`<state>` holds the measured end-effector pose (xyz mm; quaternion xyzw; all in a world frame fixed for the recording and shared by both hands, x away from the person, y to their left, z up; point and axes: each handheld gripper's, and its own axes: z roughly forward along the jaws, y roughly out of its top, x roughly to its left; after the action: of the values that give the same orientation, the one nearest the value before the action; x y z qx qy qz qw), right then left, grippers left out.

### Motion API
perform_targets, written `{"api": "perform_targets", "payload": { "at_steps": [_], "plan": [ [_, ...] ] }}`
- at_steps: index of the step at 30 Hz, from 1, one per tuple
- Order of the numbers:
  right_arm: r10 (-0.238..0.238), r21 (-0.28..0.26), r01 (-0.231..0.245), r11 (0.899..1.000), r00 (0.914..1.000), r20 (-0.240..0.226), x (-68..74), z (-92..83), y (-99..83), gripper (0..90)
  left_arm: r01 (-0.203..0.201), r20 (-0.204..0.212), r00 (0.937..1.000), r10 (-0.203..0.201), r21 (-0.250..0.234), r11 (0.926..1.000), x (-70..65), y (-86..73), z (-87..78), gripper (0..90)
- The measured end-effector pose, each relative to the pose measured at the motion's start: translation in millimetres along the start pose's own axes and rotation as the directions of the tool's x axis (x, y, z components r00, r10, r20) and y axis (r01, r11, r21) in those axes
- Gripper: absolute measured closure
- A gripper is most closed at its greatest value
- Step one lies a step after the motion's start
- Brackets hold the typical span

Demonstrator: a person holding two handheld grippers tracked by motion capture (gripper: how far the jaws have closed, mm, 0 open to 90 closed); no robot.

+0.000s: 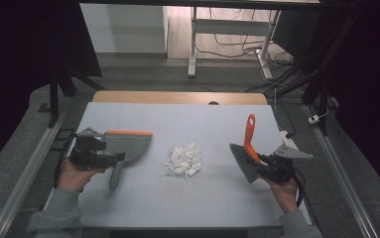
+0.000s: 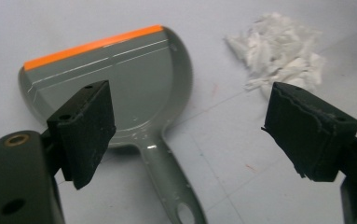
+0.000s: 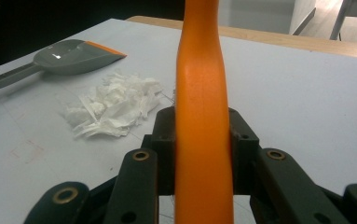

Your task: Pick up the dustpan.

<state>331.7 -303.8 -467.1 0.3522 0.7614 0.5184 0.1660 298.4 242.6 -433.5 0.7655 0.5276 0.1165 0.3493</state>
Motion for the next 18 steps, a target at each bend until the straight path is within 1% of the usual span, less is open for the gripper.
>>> {"api": "perform_targets", "payload": {
  "at_steps": [1,2,4,7,8,9,12,14,15,16,17,18],
  "plan": [
    [-0.001,0.001,0.001,1.0,1.0,0.0,0.2,0.1,-0.1,69.5,0.012,-0.009,0.9999,-0.012,0.003,0.9999,2.3,-0.9,2.8,16.9],
    [-0.001,0.001,0.001,1.0,1.0,0.0,0.2,0.1,-0.1,69.5,0.012,-0.009,0.9999,-0.012,0.003,0.9999,2.3,-0.9,2.8,17.3],
    [-0.002,0.003,0.002,1.0,1.0,0.0,0.7,0.6,-0.3,69.5,0.025,-0.01,0.9996,-0.025,0.038,0.9989,6.2,-2.9,8.7,17.2],
    [-0.004,0.009,0.004,1.0,1.0,-0.001,1.4,1.8,-0.8,69.5,0.056,-0.016,0.9983,-0.055,0.067,0.9962,11.6,-8.2,14.6,18.0],
    [-0.005,0.01,0.005,1.0,1.0,-0.003,1.8,2.1,-0.9,69.5,0.079,-0.033,0.9965,-0.077,0.094,0.9924,14.0,-11.2,18.7,17.9],
    [-0.005,0.01,0.005,1.0,1.0,-0.003,1.8,2.1,-0.9,69.5,0.079,-0.033,0.9965,-0.077,0.094,0.9924,14.0,-11.2,18.7,17.6],
    [-0.01,0.009,0.01,1.0,0.9999,-0.004,2.7,2.3,-0.9,69.5,0.12,-0.046,0.9923,-0.115,0.12,0.9855,16.8,-14.9,24.7,16.9],
    [-0.012,0.011,0.012,1.0,0.9999,-0.003,2.8,2.1,-0.8,69.5,0.134,-0.056,0.9903,-0.127,0.142,0.9808,17.7,-17.1,29.5,14.2],
    [-0.01,0.01,0.01,1.0,0.9999,-0.005,2.7,2.3,-0.9,69.5,0.14,-0.059,0.9894,-0.132,0.161,0.9769,18.2,-19.4,34.7,14.2],
    [-0.01,0.011,0.01,1.0,0.9999,-0.004,2.6,2.4,-1.0,69.5,0.14,-0.059,0.9894,-0.132,0.161,0.9769,18.2,-19.4,34.7,14.2],
    [-0.01,0.012,0.01,1.0,0.9999,-0.003,2.7,2.4,-1.1,69.5,0.144,-0.063,0.9889,-0.135,0.18,0.9732,18.4,-21.5,40.1,14.2],
    [-0.01,0.012,0.01,1.0,0.9999,-0.003,2.7,2.4,-1.1,69.5,0.144,-0.063,0.9889,-0.135,0.18,0.9732,18.4,-21.5,40.1,14.2]
  ]
}}
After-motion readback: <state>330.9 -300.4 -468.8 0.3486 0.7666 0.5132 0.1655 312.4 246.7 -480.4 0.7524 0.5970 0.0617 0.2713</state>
